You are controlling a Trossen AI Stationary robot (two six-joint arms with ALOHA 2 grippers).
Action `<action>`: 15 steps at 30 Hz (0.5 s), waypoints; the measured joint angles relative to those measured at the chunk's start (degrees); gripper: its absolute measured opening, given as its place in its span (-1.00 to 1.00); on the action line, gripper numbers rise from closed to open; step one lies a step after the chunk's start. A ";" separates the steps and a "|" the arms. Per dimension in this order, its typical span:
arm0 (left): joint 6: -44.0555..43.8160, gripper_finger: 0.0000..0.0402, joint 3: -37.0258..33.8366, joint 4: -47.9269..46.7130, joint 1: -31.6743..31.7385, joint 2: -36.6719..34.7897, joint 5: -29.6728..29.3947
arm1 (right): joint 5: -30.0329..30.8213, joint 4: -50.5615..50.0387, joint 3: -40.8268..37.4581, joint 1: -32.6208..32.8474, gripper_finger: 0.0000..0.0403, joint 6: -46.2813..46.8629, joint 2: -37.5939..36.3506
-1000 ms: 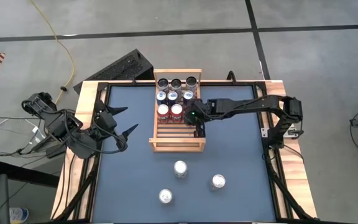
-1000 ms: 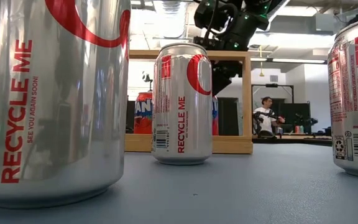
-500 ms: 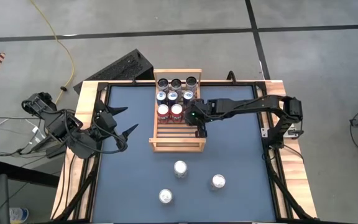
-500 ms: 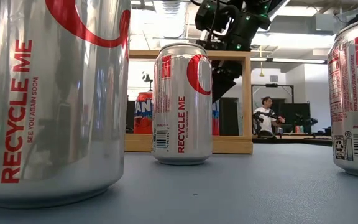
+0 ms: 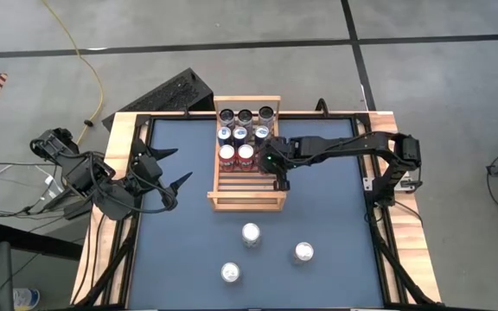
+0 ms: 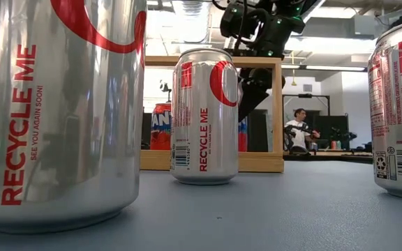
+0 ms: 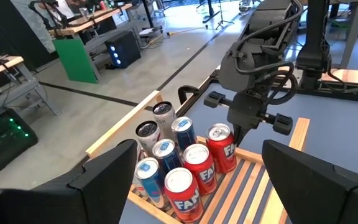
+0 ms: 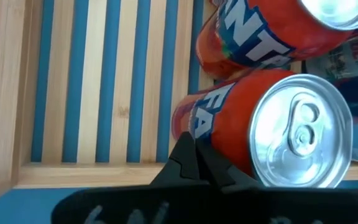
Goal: Place canned beverage on shelf
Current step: Put the orange soda can on the shelf aligned with the other orange soda cans
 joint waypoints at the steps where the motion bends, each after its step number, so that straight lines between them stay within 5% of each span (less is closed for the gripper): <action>1: 0.00 0.66 0.02 0.00 0.00 0.00 0.00 | -0.02 -0.23 0.00 0.00 -1.00 0.02 0.00; 15: 0.17 0.66 0.00 0.37 -0.01 0.00 0.00 | 0.34 -1.50 0.02 1.66 -1.00 0.38 -0.55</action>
